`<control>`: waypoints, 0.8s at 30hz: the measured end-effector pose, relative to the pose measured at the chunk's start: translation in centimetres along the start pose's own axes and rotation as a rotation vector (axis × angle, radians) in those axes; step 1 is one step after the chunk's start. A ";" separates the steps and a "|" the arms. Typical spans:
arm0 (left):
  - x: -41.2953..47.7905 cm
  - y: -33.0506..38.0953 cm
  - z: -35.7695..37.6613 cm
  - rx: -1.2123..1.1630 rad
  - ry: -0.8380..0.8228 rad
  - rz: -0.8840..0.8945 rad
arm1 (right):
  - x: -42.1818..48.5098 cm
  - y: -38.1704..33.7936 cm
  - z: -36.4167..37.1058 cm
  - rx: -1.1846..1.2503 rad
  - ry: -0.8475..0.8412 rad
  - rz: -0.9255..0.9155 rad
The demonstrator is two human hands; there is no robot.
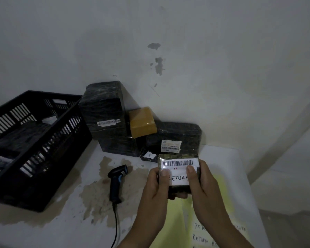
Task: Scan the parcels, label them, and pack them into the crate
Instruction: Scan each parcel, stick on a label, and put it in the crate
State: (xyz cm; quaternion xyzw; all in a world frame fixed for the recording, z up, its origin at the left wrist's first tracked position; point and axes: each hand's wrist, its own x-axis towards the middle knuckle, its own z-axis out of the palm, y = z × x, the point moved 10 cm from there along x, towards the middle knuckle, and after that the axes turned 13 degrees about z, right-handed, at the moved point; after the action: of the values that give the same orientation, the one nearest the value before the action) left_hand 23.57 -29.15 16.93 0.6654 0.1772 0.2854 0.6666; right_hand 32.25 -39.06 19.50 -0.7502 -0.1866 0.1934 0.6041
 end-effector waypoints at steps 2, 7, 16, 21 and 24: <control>0.1 -0.1 -0.2 0.013 -0.023 0.013 | 0.0 0.4 0.5 0.002 -0.040 0.004; -0.2 -0.9 -1.8 0.123 -0.002 0.048 | -0.1 1.4 2.1 -0.028 -0.108 0.025; 0.0 -1.3 -5.2 0.146 0.070 0.079 | 0.1 2.3 5.4 0.022 -0.184 0.069; 1.1 -1.1 -8.2 0.099 0.070 0.081 | 0.9 1.0 8.4 0.023 -0.225 0.067; 1.3 -1.0 -10.6 0.106 0.073 0.066 | 1.4 1.3 10.2 0.081 -0.206 0.123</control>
State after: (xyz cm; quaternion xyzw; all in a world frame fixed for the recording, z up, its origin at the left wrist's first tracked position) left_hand 18.17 -19.98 15.54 0.6943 0.1944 0.3216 0.6139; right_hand 28.28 -30.09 16.11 -0.7113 -0.1933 0.3136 0.5986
